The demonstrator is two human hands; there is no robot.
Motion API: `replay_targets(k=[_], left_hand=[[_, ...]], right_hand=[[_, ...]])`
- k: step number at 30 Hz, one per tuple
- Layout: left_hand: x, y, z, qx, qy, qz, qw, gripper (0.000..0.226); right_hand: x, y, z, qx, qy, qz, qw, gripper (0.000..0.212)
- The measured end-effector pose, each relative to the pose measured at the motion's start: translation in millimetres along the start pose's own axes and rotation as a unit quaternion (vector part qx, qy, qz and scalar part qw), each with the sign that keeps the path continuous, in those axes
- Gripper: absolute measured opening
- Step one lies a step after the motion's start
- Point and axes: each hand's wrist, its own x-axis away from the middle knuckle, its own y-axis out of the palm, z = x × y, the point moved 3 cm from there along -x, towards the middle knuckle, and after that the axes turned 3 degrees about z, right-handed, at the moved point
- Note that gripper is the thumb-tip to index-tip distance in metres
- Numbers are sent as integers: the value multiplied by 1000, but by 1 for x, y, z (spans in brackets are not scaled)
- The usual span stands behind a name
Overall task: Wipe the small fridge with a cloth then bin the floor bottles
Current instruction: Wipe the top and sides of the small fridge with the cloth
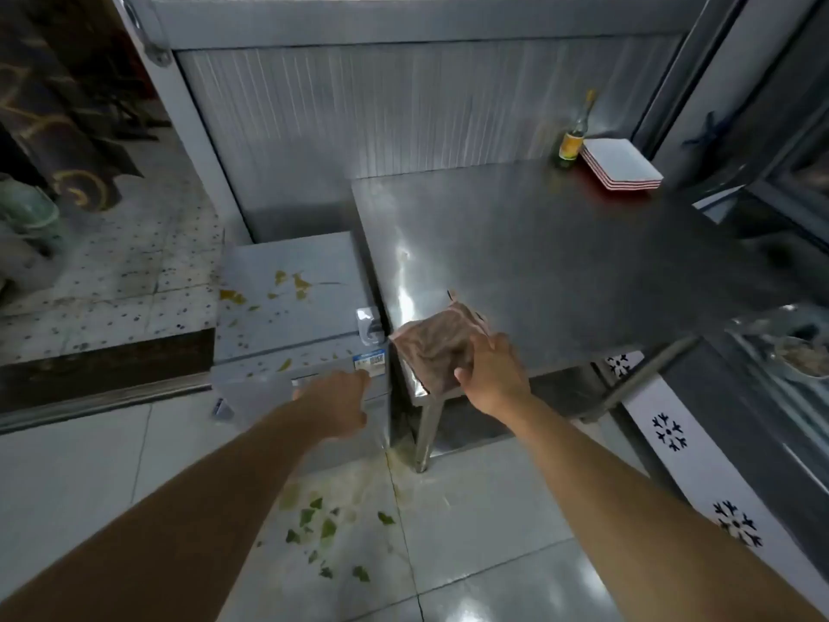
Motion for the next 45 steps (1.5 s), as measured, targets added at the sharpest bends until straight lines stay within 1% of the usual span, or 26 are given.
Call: replay_targets(k=[2,6,8,10,12,14,18,21,24,28,30,33,34,35,37,38,40,42,43,44,45], left_hand=[[-19,-3,-5,-12,16,8,1000,49],[-47,-5,-19,-36,42,4,998,47],[-55,-5,-29,-41,50,5,998,45],[-63,-6,-39,-36,66,-2,997,44],[-67,-8,-46,-23,84,-12,996,44],[-68,-12,-54,-8,96,-17,995,43],[-64,-26,-71,25,105,-14,994,42],[-52,-33,-86,45,97,-14,994,44],[-35,-41,-104,83,66,-14,994,47],[-5,-53,-129,195,-3,-20,981,53],[10,-59,-138,241,-17,-14,970,52],[31,-71,-146,355,-21,16,935,24],[35,-74,-149,397,-27,19,917,21],[38,-76,-154,440,-37,20,897,27],[39,-77,-165,522,-87,20,848,53],[38,-77,-172,562,-110,25,819,62],[32,-77,-184,629,-125,29,767,64],[22,-77,-197,671,-117,15,732,52],[17,-78,-203,685,-112,12,720,41],[12,-80,-211,692,-112,14,713,28],[6,-81,-220,690,-118,22,714,21]], right_hand=[[-16,8,0,4,25,16,1000,62],[-37,30,-2,57,84,15,995,63],[-42,35,-7,73,106,38,991,58],[-46,38,-15,64,125,66,988,48],[-47,40,-22,29,133,78,988,48],[-46,39,-30,1,136,73,988,47],[-37,31,-50,-21,121,88,989,27],[-30,20,-76,-40,78,94,992,30],[-26,9,-111,-87,32,64,994,31],[-21,0,-157,-115,-45,46,991,31],[-16,-5,-179,-157,-73,32,984,33],[-7,-12,-213,-219,-93,-2,971,35],[-5,-13,-223,-235,-100,-15,967,36],[-2,-14,-232,-249,-105,-27,963,38],[2,-14,-250,-272,-110,-57,954,40],[3,-13,-257,-280,-111,-68,951,40],[1,-9,-270,-290,-105,-86,947,38],[-4,-2,-281,-291,-95,-105,946,37],[-9,4,-285,-279,-89,-111,950,38],[-14,9,-288,-260,-85,-110,956,39],[-20,15,-291,-241,-84,-103,961,39]])
